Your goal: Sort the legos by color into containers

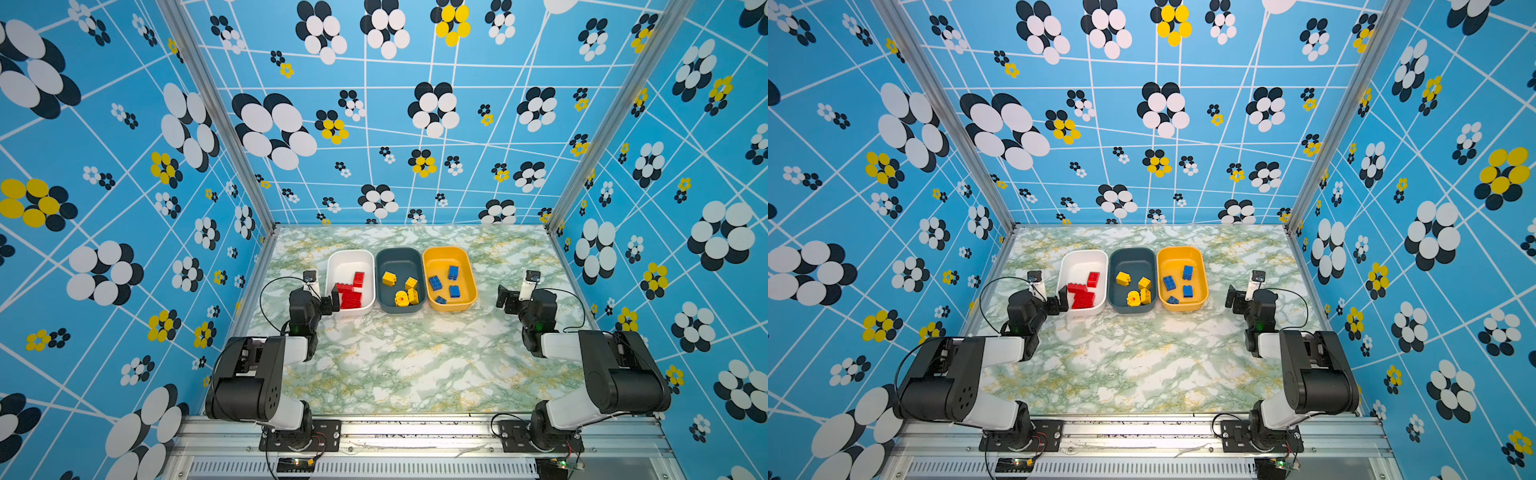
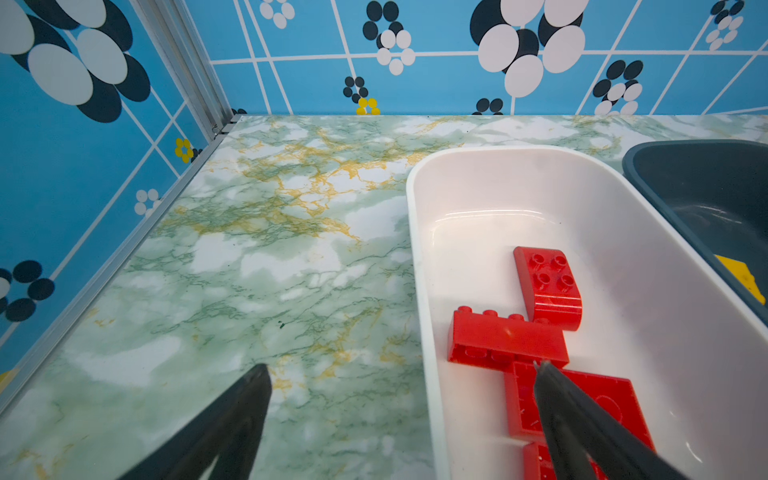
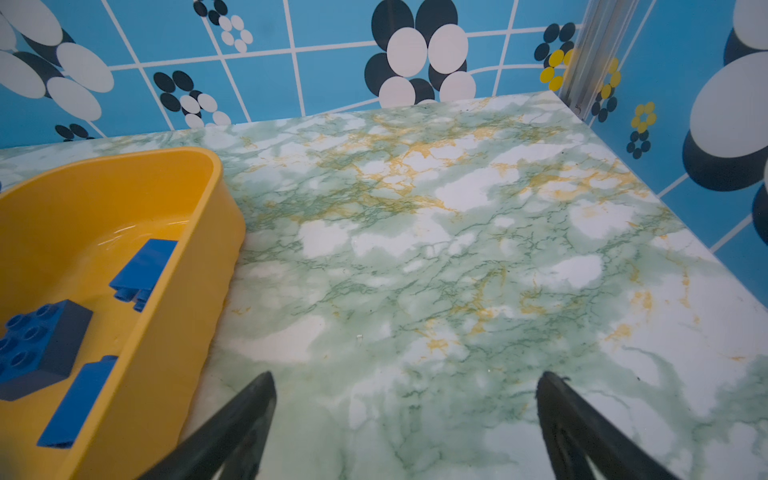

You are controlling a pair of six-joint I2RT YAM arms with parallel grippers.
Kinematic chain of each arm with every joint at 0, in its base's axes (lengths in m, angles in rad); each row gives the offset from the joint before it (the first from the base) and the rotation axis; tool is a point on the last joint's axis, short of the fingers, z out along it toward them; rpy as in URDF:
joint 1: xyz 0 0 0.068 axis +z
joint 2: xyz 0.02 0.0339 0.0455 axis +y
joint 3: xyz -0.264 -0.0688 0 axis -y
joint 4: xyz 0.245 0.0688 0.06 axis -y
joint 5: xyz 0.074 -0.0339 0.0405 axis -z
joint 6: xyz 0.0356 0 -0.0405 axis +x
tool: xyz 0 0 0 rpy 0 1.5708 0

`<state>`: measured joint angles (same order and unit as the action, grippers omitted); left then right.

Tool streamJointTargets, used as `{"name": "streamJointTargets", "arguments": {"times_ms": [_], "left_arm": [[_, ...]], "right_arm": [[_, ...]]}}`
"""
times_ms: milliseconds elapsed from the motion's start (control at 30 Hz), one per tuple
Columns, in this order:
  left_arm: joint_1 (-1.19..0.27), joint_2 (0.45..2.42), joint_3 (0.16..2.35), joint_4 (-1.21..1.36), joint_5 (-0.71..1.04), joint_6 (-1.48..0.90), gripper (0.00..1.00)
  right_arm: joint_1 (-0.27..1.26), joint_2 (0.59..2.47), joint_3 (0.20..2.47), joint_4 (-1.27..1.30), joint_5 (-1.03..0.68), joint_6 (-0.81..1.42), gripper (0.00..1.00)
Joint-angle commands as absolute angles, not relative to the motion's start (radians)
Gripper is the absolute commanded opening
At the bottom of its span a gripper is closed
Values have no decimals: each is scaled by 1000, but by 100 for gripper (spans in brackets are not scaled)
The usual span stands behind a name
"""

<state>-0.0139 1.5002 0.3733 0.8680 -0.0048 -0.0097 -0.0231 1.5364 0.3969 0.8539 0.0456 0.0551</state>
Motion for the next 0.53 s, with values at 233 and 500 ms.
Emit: {"name": "streamJointTargets", "arguments": {"times_ms": [233, 500], "left_arm": [[-8, 1525, 394, 874, -13, -25, 99], [-8, 1525, 399, 869, -18, -26, 99]], "right_arm": [[-26, 1538, 390, 879, 35, 43, 99], [-25, 1537, 389, 880, 35, 41, 99]]}}
